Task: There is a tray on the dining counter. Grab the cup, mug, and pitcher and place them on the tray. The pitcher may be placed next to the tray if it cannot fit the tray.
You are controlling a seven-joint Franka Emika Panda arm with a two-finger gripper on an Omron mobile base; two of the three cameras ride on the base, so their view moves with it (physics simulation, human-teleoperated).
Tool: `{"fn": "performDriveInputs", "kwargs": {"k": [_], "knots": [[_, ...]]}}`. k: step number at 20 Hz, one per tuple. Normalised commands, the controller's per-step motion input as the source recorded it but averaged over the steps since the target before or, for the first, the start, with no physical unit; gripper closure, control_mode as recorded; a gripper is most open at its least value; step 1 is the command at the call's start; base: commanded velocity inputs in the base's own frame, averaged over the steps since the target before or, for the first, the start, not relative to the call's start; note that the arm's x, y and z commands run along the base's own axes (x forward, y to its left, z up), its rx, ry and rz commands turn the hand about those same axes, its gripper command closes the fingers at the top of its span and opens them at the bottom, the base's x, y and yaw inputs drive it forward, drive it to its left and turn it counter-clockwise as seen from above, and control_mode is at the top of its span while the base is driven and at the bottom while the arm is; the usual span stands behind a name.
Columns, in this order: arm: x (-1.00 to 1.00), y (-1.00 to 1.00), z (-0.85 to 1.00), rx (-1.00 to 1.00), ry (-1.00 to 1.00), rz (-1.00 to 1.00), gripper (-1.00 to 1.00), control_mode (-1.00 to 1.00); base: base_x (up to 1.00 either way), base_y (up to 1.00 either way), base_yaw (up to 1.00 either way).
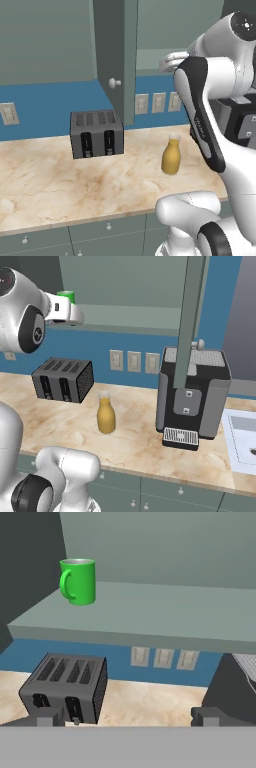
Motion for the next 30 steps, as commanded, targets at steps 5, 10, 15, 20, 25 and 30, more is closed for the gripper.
{"fn": "performDriveInputs", "kwargs": {"k": [5,10,15,20,25,30], "knots": [[0.06,0.14,0.01,0.0,0.03,0.0,-1.0,-1.0,0.0,0.0,0.0],[0.03,0.2,0.0,0.0,0.03,0.0,-1.0,-1.0,0.0,0.0,0.0],[0.01,0.07,0.0,0.0,0.01,0.0,-1.0,-1.0,0.0,0.0,0.0],[0.13,0.0,0.0,0.0,0.0,0.01,-1.0,-1.0,0.0,0.0,0.0],[0.13,0.0,0.0,0.0,0.0,0.04,-1.0,-1.0,0.0,0.0,0.0],[0.17,0.0,0.0,0.0,0.0,0.04,-1.0,-1.0,0.0,0.0,0.0]]}}
